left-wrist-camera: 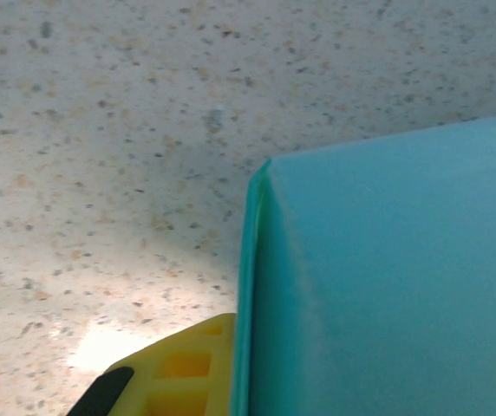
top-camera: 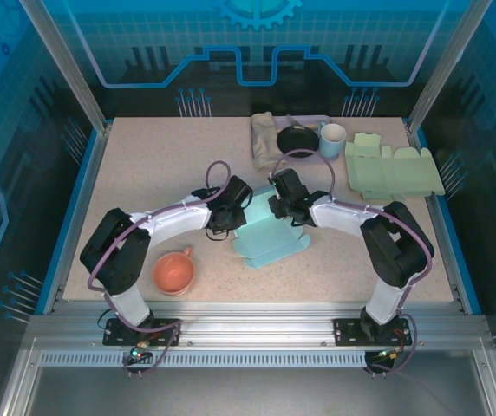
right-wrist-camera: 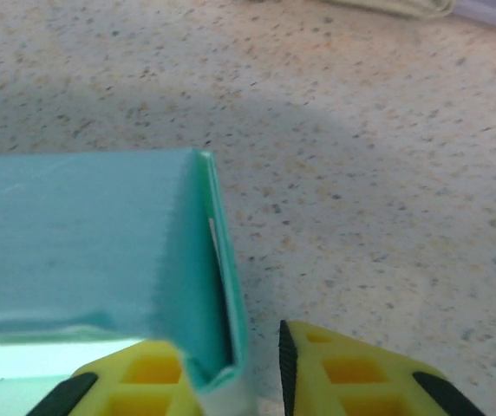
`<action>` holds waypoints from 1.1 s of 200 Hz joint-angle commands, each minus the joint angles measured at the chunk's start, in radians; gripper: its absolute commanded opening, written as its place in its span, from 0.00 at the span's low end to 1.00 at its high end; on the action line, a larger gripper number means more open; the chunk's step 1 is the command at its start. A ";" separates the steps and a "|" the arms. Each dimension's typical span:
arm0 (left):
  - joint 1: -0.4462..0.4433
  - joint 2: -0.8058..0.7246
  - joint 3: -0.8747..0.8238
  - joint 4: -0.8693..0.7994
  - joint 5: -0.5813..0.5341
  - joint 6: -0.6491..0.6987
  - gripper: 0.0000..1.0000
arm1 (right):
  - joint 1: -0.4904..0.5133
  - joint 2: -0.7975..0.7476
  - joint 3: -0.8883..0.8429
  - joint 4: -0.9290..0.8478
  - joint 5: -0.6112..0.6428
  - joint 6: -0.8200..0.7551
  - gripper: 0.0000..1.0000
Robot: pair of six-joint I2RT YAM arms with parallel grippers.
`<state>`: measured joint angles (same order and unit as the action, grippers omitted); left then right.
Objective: Fold the paper box
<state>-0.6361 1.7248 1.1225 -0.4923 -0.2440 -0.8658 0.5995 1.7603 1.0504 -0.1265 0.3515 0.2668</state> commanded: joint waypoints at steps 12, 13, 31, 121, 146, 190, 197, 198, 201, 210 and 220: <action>0.032 -0.059 -0.040 -0.105 -0.112 -0.065 0.00 | -0.039 -0.047 -0.013 -0.285 0.520 0.199 0.22; 0.033 -0.059 -0.041 -0.104 -0.112 -0.064 0.00 | -0.039 -0.048 -0.012 -0.286 0.523 0.201 0.22; 0.032 -0.060 -0.046 -0.113 -0.128 -0.063 0.00 | -0.036 -0.061 0.003 -0.333 0.573 0.246 0.25; 0.044 -0.051 -0.026 -0.083 -0.067 -0.063 0.00 | -0.007 -0.135 -0.141 0.043 -0.050 -0.055 0.43; 0.043 -0.042 -0.021 -0.081 -0.056 -0.064 0.00 | 0.005 -0.104 -0.134 0.044 -0.108 -0.079 0.44; 0.043 -0.040 -0.021 -0.087 -0.060 -0.058 0.00 | 0.047 -0.052 -0.103 0.029 -0.113 -0.091 0.45; 0.044 -0.041 -0.021 -0.087 -0.058 -0.058 0.00 | 0.052 -0.043 -0.096 0.025 -0.094 -0.088 0.45; 0.044 -0.042 -0.022 -0.087 -0.058 -0.057 0.00 | 0.052 -0.041 -0.094 0.023 -0.093 -0.088 0.45; 0.043 -0.042 -0.023 -0.086 -0.057 -0.057 0.00 | 0.053 -0.037 -0.090 0.022 -0.089 -0.087 0.45; 0.043 -0.044 -0.024 -0.083 -0.051 -0.057 0.00 | 0.052 -0.028 -0.081 0.021 -0.082 -0.085 0.45; 0.043 -0.045 -0.024 -0.081 -0.045 -0.056 0.00 | 0.052 -0.020 -0.066 0.022 -0.082 -0.087 0.45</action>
<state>-0.5983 1.7042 1.1057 -0.5564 -0.2760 -0.9031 0.6407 1.7111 0.9363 -0.0807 0.2531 0.1967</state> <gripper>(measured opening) 0.094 0.452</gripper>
